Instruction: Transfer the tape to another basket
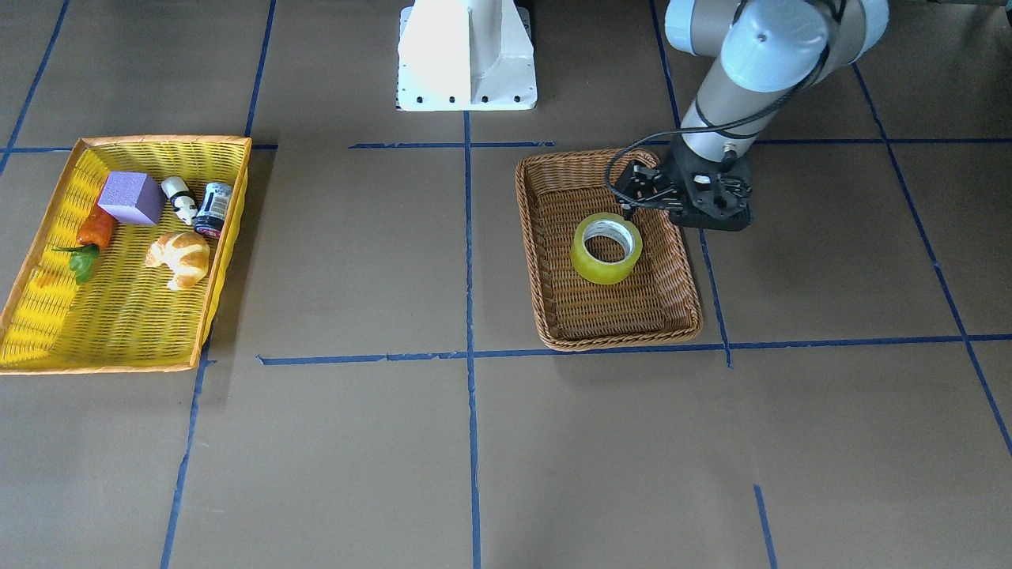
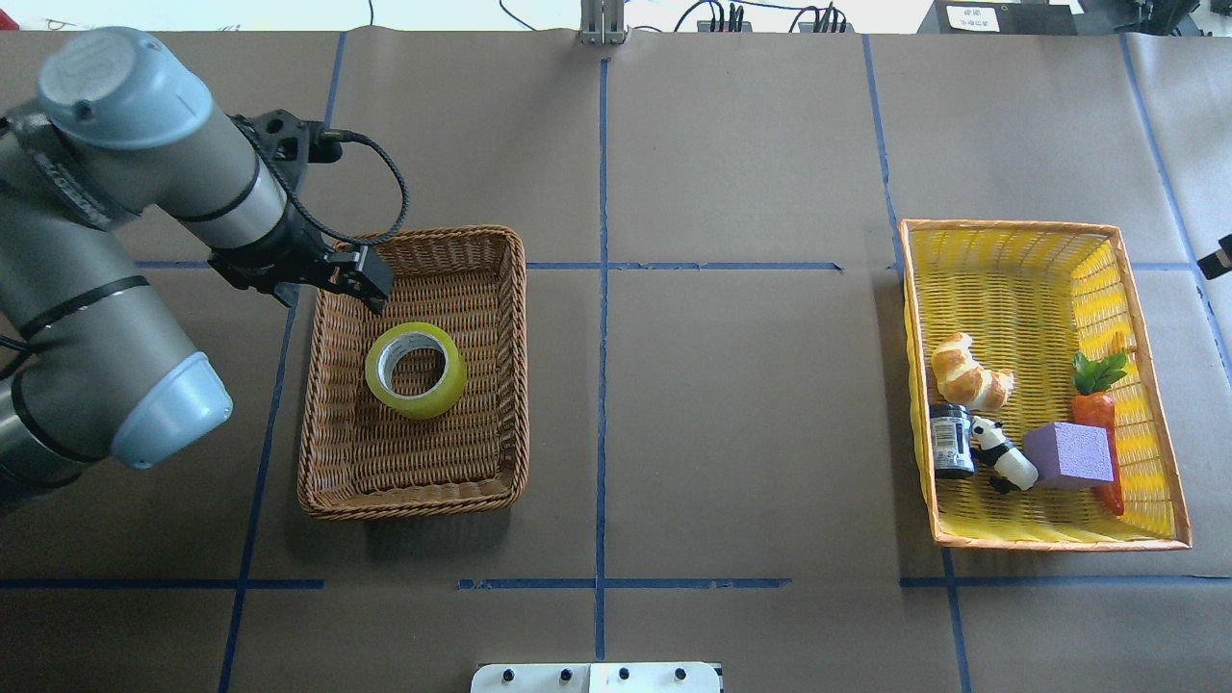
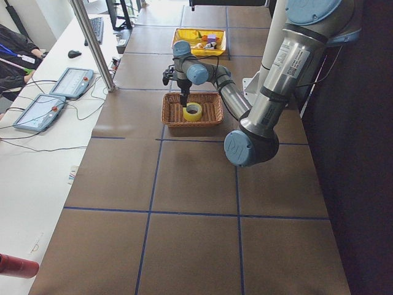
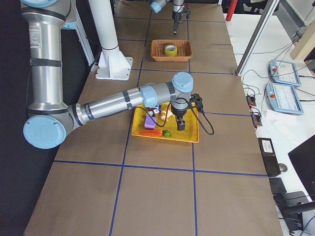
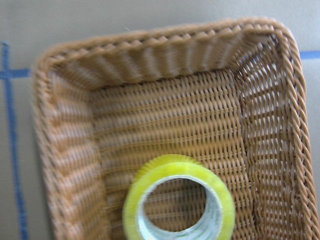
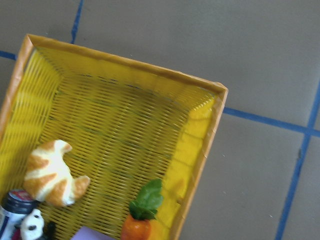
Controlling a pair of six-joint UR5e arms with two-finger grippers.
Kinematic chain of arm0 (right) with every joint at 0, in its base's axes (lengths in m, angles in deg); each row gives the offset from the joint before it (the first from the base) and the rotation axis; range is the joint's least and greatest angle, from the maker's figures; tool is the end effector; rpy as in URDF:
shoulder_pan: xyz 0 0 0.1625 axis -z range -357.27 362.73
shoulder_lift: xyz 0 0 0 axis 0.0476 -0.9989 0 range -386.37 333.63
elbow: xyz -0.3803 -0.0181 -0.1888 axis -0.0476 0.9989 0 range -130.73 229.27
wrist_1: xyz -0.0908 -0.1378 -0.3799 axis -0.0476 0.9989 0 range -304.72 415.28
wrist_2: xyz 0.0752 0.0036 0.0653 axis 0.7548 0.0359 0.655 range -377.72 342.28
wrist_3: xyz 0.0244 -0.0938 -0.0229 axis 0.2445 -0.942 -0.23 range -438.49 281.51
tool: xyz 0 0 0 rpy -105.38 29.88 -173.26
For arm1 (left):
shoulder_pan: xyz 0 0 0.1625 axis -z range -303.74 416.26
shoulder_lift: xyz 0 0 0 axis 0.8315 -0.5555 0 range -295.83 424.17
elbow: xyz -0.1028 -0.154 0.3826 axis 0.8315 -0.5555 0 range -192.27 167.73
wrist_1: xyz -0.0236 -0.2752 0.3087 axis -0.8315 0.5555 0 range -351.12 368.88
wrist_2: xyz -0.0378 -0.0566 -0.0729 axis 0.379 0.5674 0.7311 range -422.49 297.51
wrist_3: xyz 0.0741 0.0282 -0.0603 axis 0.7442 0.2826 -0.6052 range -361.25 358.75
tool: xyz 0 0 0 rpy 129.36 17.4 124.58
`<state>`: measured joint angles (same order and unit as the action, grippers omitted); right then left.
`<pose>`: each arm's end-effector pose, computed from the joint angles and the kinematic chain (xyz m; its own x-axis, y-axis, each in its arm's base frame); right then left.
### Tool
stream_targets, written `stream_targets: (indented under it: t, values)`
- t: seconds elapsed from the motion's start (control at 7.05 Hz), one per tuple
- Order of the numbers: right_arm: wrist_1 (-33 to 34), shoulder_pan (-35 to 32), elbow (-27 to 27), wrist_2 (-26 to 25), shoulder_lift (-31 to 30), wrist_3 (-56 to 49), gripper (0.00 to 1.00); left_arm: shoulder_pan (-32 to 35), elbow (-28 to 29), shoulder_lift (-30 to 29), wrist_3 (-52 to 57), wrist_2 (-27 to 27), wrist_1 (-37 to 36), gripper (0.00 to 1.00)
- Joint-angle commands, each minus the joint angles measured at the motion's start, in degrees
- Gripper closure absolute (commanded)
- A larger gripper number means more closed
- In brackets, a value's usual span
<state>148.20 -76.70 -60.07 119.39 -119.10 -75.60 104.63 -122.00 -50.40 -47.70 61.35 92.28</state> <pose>-0.0267 -0.4716 0.5171 0.6455 -0.2467 0.7228 0.1457 0.9688 0.2006 0.3317 -0.4904 0.2795 0.6527 0.1269 -0.7469 -0.0761 0.9919 0.1020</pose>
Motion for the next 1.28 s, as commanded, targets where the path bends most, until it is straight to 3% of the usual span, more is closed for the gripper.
stream_targets:
  t: [0.0,0.14,0.43,0.57,0.85,1.14]
  values:
    - [0.1,-8.1,5.1,4.2,-3.4,-8.8,0.0,9.8,-0.8,6.4,15.6,3.5,-1.5,0.0]
    - [0.0,-10.1,8.2,4.8,-2.9,-9.3,0.0,16.3,0.3,9.4,23.5,7.4,-2.0,0.0]
    - [0.0,-13.0,10.9,4.9,-3.0,-8.5,0.0,25.7,5.5,14.8,37.3,8.9,-2.8,0.0]
    - [-0.4,-13.2,10.7,1.4,-2.5,-8.5,0.0,29.0,9.0,15.8,40.1,8.9,-2.6,0.0]
    - [-0.4,-13.6,9.1,-0.4,-3.8,-4.8,0.0,33.9,14.6,16.7,47.4,8.9,-2.6,0.0]
    - [-1.0,-13.6,11.2,0.3,-4.5,-4.7,0.0,36.4,17.5,17.4,51.9,8.9,-2.5,0.0]
